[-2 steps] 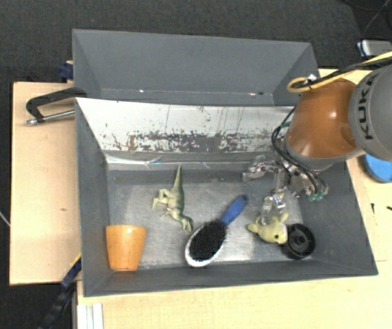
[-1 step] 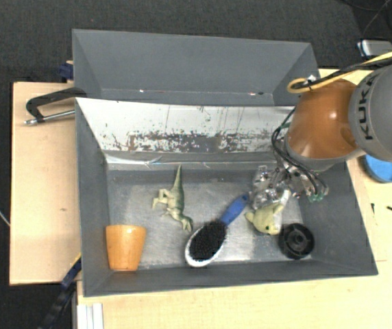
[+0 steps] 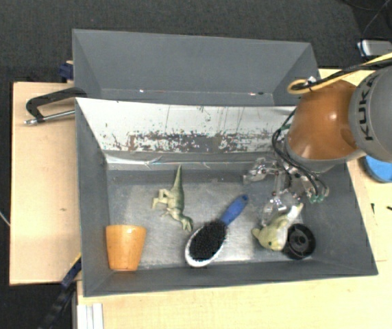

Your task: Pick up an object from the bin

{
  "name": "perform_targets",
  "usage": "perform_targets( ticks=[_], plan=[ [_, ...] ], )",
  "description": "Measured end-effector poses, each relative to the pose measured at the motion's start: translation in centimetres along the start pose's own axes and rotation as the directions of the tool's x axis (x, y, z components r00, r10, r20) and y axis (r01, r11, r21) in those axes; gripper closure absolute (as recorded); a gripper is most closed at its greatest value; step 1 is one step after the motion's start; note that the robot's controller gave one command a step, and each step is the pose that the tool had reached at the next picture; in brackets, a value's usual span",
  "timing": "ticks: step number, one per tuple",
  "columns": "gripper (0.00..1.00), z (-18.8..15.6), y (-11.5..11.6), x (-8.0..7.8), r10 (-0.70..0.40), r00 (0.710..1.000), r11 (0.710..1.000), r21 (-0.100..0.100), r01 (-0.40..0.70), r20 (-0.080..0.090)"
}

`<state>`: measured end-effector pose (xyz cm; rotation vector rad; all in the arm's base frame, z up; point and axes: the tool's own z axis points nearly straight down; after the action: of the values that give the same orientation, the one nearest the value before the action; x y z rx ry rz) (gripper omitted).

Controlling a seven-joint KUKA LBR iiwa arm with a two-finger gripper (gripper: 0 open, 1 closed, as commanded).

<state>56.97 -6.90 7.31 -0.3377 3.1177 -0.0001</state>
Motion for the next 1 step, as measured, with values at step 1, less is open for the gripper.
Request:
perform_targets(
  ticks=[1],
  plan=[
    [0.00,-0.67,4.51,0.05,-0.192,0.981,0.981,-0.004,0.192,-0.003]
  ],
)
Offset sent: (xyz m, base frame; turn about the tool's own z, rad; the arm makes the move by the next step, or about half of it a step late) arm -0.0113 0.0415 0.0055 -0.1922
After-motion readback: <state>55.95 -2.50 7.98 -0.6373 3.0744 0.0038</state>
